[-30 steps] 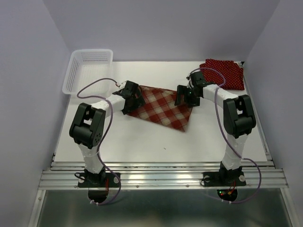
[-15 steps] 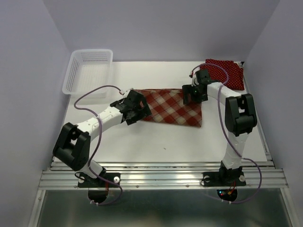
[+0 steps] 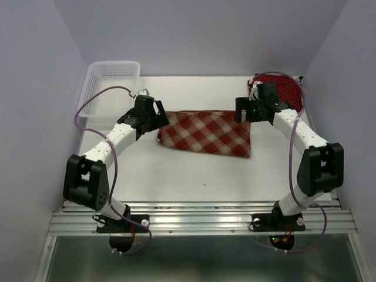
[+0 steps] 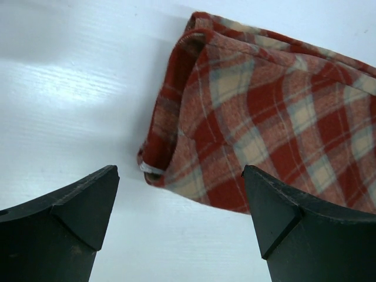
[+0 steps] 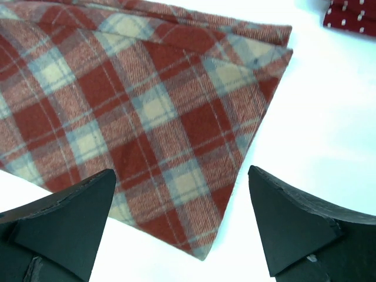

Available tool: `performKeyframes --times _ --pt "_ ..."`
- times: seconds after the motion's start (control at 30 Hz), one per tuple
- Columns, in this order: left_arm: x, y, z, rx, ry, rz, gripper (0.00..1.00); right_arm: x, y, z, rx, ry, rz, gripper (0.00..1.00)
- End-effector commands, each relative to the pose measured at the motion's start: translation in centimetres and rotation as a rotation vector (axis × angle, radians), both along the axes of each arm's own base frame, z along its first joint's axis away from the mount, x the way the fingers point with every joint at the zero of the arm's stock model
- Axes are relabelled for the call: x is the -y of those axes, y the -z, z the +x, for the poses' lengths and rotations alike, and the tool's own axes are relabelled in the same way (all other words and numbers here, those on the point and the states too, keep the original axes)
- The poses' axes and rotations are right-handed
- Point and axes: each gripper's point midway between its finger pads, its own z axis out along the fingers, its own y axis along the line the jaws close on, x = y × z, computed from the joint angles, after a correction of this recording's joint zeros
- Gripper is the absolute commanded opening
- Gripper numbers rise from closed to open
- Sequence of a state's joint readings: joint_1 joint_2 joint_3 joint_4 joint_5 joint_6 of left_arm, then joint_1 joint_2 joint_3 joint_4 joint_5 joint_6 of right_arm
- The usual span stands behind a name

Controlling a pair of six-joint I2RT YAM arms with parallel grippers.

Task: Fold and stack the skirts
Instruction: Fold the skirt

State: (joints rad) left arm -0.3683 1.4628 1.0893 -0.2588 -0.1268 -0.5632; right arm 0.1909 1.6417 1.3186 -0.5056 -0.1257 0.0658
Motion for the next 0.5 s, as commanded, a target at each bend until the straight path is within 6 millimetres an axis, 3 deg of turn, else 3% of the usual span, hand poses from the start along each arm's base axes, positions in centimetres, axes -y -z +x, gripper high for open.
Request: performKeyframes --times 0.0,0.13,0.27,0.47 --pt "1.0 -1.0 2.8 0.092 0.177 -0.005 0.99 0.3 -0.7 -0.6 0.022 0.048 0.035 1.00" --pt "1.3 0.6 4.5 0.083 0.236 0.028 0.99 0.1 -1.7 -0.8 0.042 0.046 0.048 1.00" --pt "0.2 4.7 5.7 -0.025 0.221 0.048 0.98 0.2 -1.8 -1.1 0.042 0.043 0.047 1.00" --pt "0.3 8.7 5.6 -0.112 0.238 0.058 0.85 0.6 -1.1 -1.5 0.029 0.053 0.029 1.00"
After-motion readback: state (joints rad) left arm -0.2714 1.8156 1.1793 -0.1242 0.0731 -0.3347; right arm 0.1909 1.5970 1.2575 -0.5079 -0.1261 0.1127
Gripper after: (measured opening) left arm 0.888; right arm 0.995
